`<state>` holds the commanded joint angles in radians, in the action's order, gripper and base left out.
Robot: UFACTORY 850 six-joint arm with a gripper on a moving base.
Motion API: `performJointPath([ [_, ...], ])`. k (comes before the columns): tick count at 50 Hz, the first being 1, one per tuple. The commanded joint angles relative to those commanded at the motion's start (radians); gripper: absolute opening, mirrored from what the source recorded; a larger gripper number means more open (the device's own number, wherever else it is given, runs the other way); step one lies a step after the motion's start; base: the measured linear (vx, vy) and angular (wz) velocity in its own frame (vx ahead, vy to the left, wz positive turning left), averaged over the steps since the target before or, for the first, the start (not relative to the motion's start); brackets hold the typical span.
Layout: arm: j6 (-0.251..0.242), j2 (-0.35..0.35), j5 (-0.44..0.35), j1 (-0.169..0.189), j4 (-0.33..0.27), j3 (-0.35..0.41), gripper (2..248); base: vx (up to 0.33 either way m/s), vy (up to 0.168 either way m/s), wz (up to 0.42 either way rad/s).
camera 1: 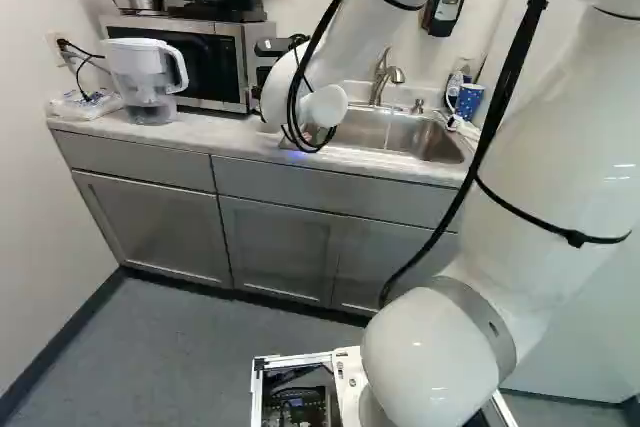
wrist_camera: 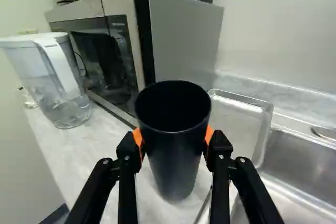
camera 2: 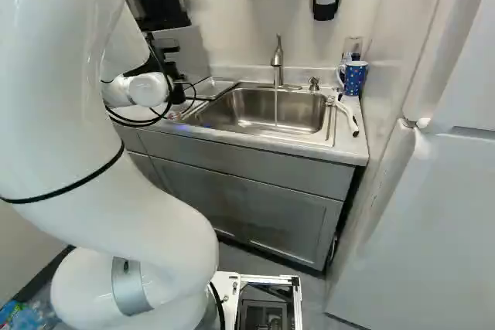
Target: Rinse the cup and place it in the tray
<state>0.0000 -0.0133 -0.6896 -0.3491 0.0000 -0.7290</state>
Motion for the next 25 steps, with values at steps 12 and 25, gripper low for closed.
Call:
performJointPath([
  [12,0.000,0.010,0.000,0.040,0.000,-0.017,125,0.000,0.000,0.000],
  [25,0.000,0.016,0.000,0.082,0.000,-0.039,125,0.000,0.000,0.000],
])
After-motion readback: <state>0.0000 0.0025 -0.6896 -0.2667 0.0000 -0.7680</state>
